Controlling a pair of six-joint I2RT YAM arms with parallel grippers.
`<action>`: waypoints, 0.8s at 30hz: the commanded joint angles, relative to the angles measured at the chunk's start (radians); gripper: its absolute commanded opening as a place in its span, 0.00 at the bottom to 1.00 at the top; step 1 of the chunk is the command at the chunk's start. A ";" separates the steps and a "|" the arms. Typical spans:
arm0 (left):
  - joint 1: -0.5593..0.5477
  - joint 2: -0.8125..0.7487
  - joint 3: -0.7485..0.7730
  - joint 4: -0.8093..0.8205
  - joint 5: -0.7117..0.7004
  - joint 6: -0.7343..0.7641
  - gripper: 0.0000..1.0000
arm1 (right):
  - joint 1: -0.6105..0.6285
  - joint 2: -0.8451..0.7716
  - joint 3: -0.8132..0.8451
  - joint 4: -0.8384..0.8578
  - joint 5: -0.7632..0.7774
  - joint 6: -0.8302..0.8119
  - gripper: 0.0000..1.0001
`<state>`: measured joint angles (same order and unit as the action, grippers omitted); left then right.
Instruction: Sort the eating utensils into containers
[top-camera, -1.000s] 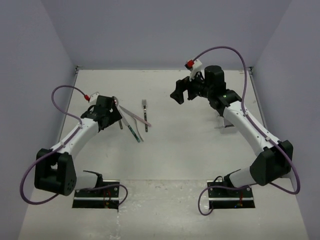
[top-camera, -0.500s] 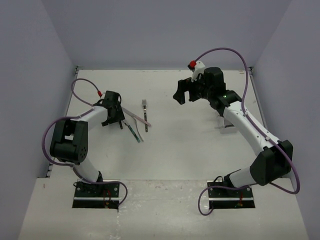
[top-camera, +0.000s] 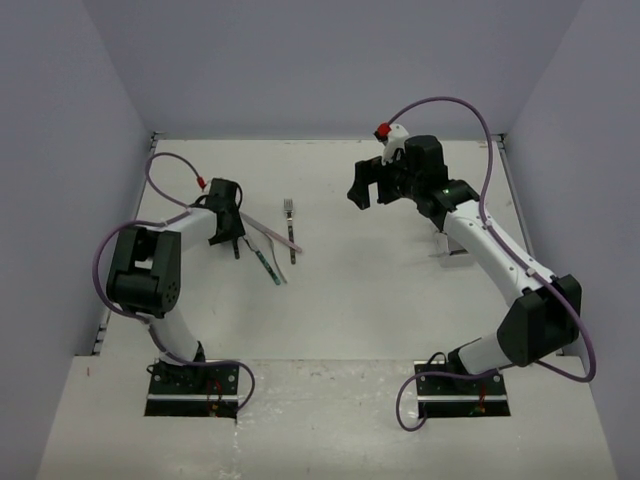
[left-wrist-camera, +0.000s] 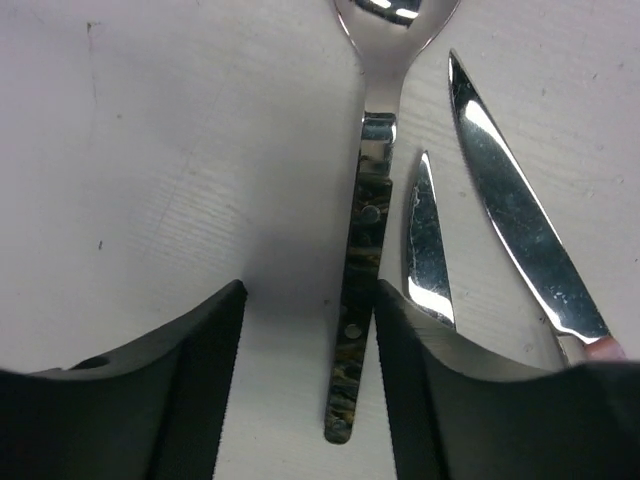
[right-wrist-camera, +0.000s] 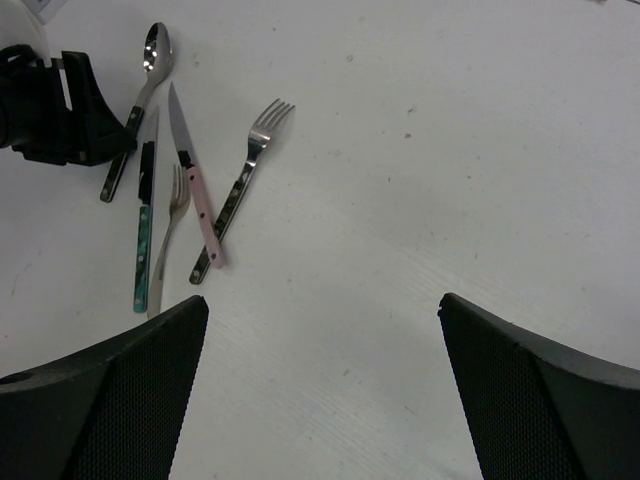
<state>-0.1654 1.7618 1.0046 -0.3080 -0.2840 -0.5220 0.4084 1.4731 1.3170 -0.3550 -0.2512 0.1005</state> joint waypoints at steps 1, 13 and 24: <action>0.013 0.051 0.015 0.015 0.025 0.039 0.52 | -0.002 0.003 0.016 -0.009 0.020 0.004 0.99; 0.020 -0.096 -0.014 0.053 0.065 0.092 0.00 | 0.000 -0.020 -0.027 0.057 -0.083 0.094 0.99; -0.256 -0.525 -0.123 0.228 0.308 0.274 0.00 | 0.067 0.027 -0.050 0.207 -0.282 0.367 0.99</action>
<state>-0.3283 1.2900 0.8894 -0.1764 -0.0483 -0.3233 0.4412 1.4918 1.2606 -0.2623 -0.4400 0.3458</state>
